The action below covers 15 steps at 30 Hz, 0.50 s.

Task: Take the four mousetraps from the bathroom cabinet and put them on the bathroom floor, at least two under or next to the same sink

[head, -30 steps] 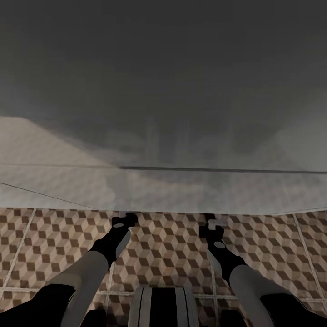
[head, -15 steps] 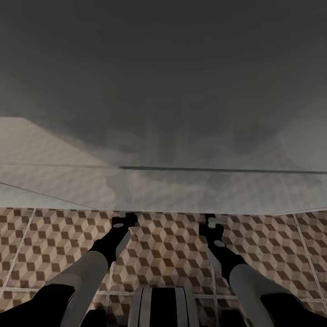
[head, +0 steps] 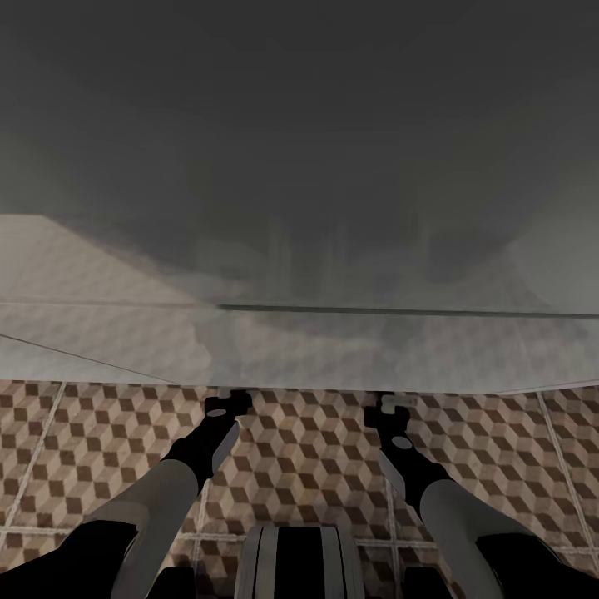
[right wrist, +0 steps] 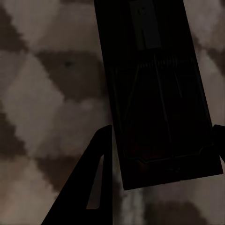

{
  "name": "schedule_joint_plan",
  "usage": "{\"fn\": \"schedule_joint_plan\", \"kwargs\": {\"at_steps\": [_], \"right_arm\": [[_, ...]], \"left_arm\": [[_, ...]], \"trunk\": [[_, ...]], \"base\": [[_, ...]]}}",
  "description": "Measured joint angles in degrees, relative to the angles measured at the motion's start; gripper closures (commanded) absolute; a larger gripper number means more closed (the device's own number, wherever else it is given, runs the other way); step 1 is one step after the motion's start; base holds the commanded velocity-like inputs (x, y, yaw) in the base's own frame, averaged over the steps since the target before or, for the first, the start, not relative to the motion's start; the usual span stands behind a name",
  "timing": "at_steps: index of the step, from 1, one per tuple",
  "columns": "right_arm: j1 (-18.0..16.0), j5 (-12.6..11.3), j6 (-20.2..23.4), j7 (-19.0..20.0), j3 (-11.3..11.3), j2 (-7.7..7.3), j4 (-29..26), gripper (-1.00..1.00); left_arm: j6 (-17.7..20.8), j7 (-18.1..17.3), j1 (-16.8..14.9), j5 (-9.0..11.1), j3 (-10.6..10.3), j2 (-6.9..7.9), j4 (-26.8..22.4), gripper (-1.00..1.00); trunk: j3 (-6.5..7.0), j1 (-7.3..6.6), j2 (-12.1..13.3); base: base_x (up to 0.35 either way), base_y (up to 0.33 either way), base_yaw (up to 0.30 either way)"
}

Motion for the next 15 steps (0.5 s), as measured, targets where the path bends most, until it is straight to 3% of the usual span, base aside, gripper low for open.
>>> {"fn": "schedule_joint_plan", "kwargs": {"at_steps": [15], "right_arm": [[-0.25,-0.09,-1.19,0.0,0.0,-0.03,0.0,1.0]], "left_arm": [[0.0,0.0,0.0,0.0,0.02,0.0,0.0,1.0]], "trunk": [[0.0,0.0,0.0]], "base": [[0.0,0.0,0.0]]}}
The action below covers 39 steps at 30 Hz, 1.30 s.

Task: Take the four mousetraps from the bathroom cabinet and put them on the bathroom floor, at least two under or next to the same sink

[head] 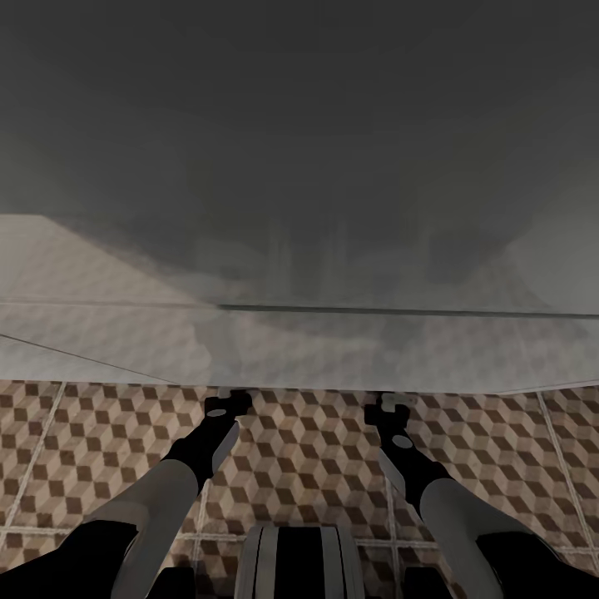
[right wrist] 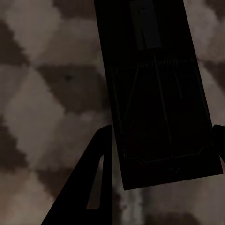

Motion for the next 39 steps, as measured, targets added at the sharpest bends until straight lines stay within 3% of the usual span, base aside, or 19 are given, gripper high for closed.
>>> {"fn": "schedule_joint_plan", "kwargs": {"at_steps": [29,30,39], "right_arm": [[-1.54,-0.05,0.75,-0.01,0.01,0.03,0.74,1.0],[-1.57,-0.04,0.77,-0.01,0.01,0.04,0.76,-1.0],[-1.66,-0.05,0.83,0.01,0.01,0.03,0.8,-1.0]], "left_arm": [[0.0,0.0,0.0,0.0,-0.04,0.08,0.09,1.0],[0.0,0.0,0.0,0.0,-0.04,0.08,0.09,1.0],[0.0,0.0,0.0,0.0,-0.04,0.01,0.09,1.0]], "trunk": [[0.0,0.0,0.0],[0.0,0.0,0.0],[0.0,0.0,0.0]], "base": [[0.0,0.0,0.0],[0.0,0.0,0.0],[0.0,0.0,0.0]]}}
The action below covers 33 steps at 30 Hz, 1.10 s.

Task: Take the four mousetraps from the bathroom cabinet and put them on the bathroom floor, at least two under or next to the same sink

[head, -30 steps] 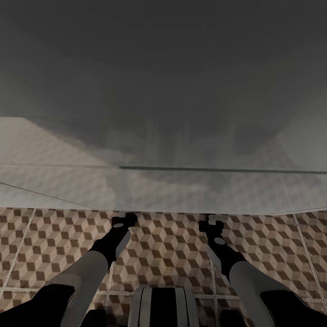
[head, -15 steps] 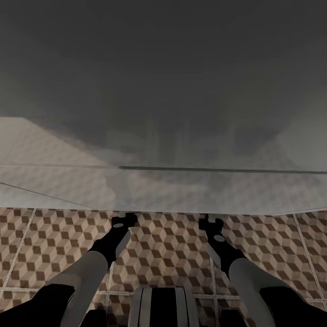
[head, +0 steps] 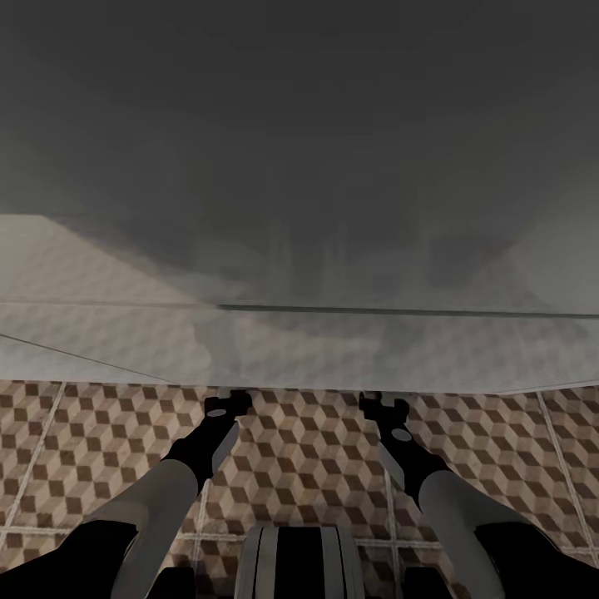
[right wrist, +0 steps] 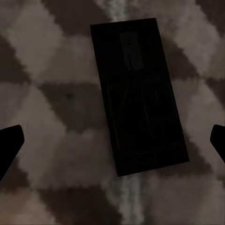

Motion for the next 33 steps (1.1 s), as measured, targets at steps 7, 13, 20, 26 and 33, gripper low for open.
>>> {"fn": "schedule_joint_plan", "kwargs": {"at_steps": [7,13,20,26,33], "right_arm": [[0.0,0.01,0.0,0.0,0.0,0.0,0.0,-1.0],[-0.01,-0.01,0.0,0.0,0.0,0.02,0.01,-1.0],[-0.01,-0.02,0.0,0.0,0.0,0.02,0.01,-1.0],[-0.01,-0.05,0.01,0.0,0.0,0.02,0.05,-1.0],[-0.01,-0.07,0.01,0.0,0.0,0.02,0.08,-1.0]], "left_arm": [[0.0,0.0,0.0,0.0,0.0,0.0,0.0,1.0],[0.0,0.0,0.0,0.0,0.0,-0.01,0.0,1.0],[0.0,0.0,0.0,0.0,0.0,-0.01,0.0,1.0],[0.0,0.0,0.0,0.0,0.0,0.01,0.0,1.0],[0.02,-0.01,0.0,0.0,-0.12,0.07,0.36,1.0]], "trunk": [[0.0,0.0,0.0],[0.0,0.0,0.0],[0.0,0.0,0.0],[0.0,0.0,0.0],[0.0,0.0,0.0]], "base": [[0.0,0.0,0.0],[0.0,0.0,0.0],[0.0,0.0,0.0],[0.0,0.0,0.0],[0.0,0.0,0.0]]}}
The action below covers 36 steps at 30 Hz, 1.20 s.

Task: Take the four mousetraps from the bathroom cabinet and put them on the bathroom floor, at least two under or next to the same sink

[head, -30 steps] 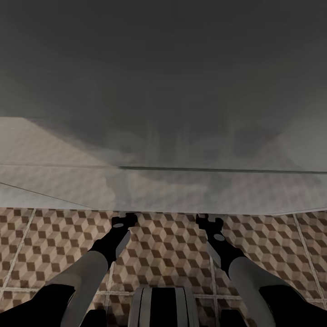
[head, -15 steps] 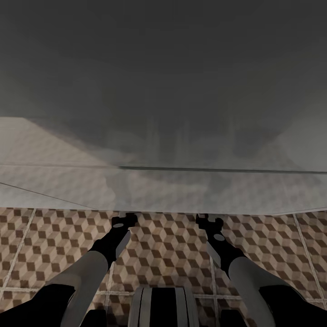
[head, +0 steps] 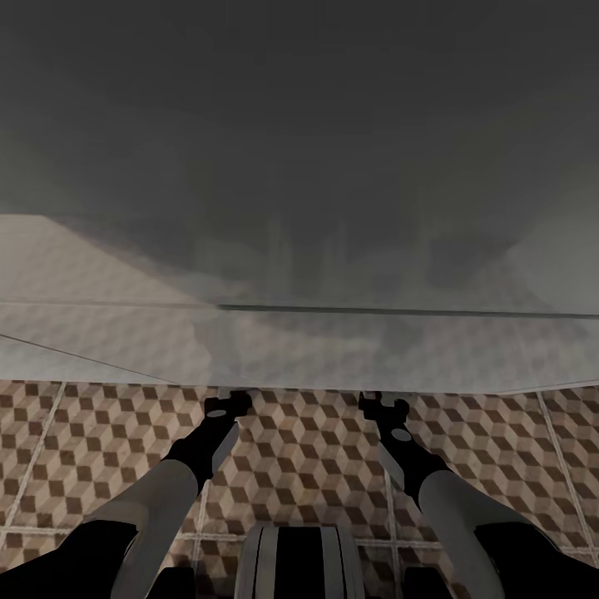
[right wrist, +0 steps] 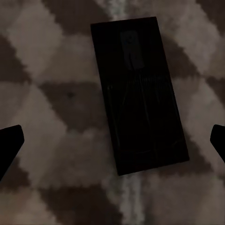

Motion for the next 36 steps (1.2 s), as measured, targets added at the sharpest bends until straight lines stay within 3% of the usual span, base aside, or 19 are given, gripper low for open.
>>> {"fn": "schedule_joint_plan", "kwargs": {"at_steps": [36], "right_arm": [[0.0,0.0,0.0,0.0,-0.01,0.07,0.01,-1.0]], "left_arm": [[1.3,0.04,-0.01,0.44,0.15,0.27,1.99,1.0]], "trunk": [[0.0,0.0,0.0]], "base": [[0.0,0.0,0.0]]}}
